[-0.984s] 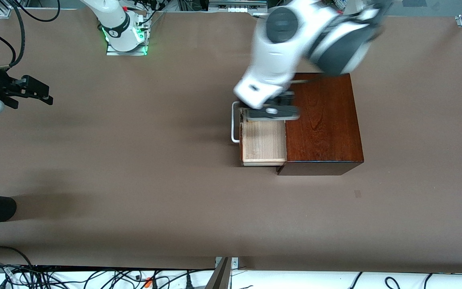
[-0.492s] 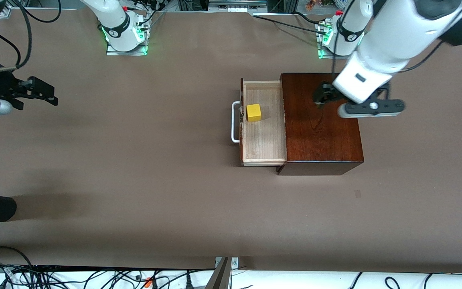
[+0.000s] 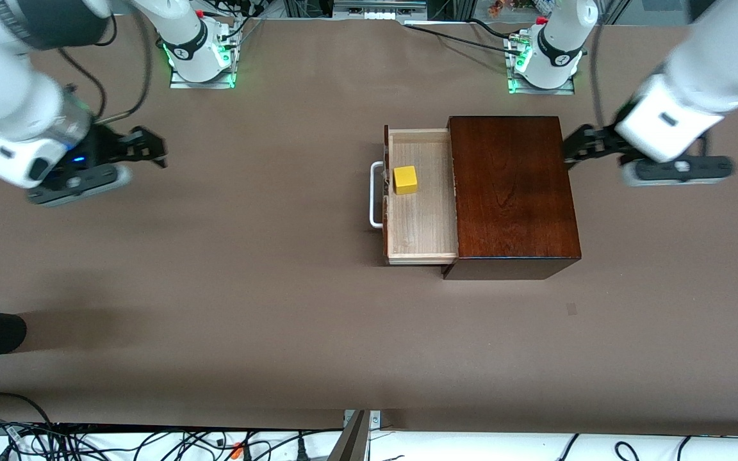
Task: Open drawer, take yellow block, close drawer
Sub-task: 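Move the right gripper over the open drawer to the yellow cube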
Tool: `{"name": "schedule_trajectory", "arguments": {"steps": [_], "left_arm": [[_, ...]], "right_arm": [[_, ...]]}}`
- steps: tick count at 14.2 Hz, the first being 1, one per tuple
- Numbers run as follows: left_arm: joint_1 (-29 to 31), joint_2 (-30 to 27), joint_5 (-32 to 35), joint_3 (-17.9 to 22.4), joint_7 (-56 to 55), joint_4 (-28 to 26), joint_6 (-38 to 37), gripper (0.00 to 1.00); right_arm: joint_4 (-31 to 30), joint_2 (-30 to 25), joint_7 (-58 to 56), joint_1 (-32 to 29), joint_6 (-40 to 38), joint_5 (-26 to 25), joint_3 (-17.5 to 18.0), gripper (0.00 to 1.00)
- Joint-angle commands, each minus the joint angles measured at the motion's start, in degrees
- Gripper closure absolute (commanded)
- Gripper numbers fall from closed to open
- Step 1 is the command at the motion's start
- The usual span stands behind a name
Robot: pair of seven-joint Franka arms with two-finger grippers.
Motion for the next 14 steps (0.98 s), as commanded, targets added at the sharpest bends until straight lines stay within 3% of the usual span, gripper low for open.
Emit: {"name": "schedule_trajectory", "arguments": {"steps": [1,4,9,14], "left_arm": [[-4.60,-5.39,-2.42,9.82,7.51,-4.81,-0.57,0.00],[-7.51,-7.07,-2.42,15.20,12.88,-7.55,0.13,0.00],[-6.90,-6.90,-2.07,15.12,13.33,-7.47,1.27,0.00],[-6.99,-6.63,-1.37,14.60,13.59,-7.38,1.27,0.00]], "right_arm": [[1.24,0.07,-0.26,2.43,-0.68,-0.19,2.63,0.00],[1.60,1.30,-4.97,7.69,-0.16,-0.18,6.59,0.00],[1.86,7.18,-19.05,17.80,14.50,-0.01,7.40,0.00],[2.56,12.90,-29.95,23.79,24.97,-0.01,7.84,0.00]]}}
